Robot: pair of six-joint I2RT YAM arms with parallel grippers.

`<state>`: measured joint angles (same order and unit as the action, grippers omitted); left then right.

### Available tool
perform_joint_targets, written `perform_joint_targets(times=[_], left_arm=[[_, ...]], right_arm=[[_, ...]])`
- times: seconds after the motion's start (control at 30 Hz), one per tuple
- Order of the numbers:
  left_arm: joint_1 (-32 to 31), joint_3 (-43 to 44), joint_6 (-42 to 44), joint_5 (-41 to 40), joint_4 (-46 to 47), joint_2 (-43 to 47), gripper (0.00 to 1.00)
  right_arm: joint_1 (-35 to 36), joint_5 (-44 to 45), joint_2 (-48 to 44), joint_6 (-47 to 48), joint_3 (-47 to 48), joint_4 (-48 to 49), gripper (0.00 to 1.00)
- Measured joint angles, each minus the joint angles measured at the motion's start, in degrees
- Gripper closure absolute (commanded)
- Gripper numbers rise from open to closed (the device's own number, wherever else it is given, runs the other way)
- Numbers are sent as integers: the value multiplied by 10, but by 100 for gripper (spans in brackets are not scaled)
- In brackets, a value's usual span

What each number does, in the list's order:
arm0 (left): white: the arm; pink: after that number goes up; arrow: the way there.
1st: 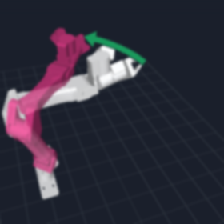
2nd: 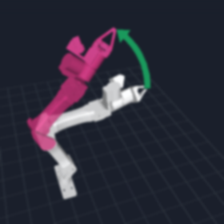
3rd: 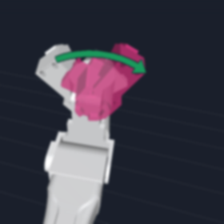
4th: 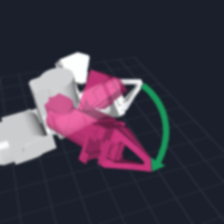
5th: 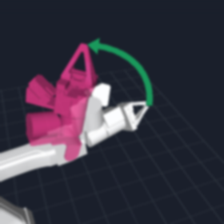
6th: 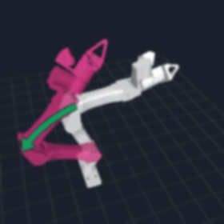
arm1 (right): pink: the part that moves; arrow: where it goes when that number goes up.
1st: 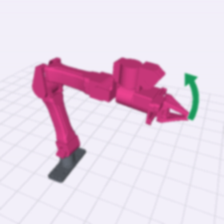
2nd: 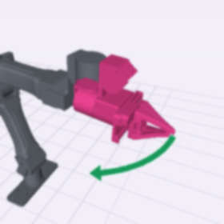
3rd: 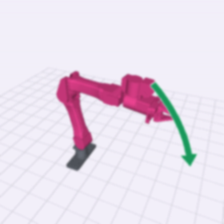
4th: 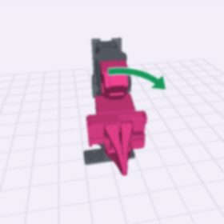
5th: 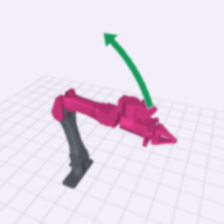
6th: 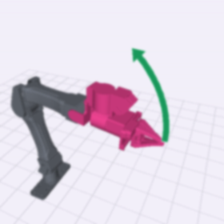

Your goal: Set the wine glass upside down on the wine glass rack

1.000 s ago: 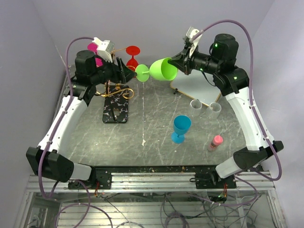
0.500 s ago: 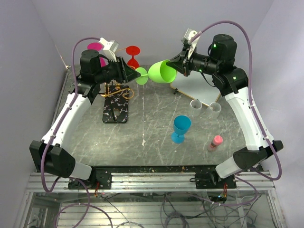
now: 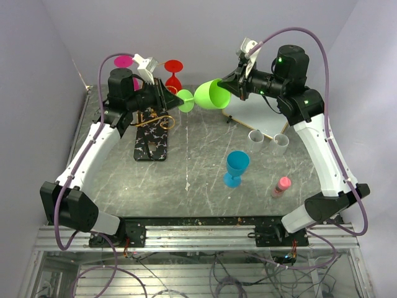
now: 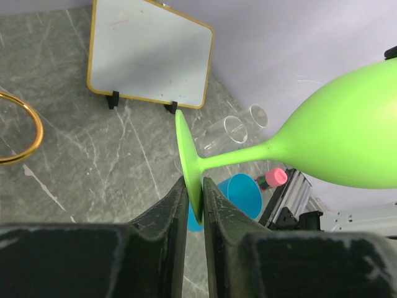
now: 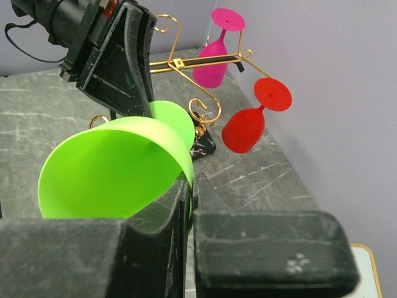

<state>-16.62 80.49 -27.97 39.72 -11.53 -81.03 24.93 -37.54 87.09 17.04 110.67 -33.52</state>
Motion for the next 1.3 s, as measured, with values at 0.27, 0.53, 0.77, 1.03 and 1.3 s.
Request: perform_joint_targets(times=[0.27,0.53,0.77,1.03,1.3], left_arm=[[0,-16,-43,10,27,-1,93],[1,-26,-54,12,49,2,93],[32,-26,-19,9,39,24,93],[74,5,41,-30,-9,46,93],[121,71,137,-144,-81,72,93]], right_arm=[[0,0,-1,4,0,-3,100],[0,5,-8,24,-13,-8,62],[0,16,-14,46,-25,-16,26],[0,24,-31,62,-26,-33,22],[-11,24,-59,79,-33,-47,21]])
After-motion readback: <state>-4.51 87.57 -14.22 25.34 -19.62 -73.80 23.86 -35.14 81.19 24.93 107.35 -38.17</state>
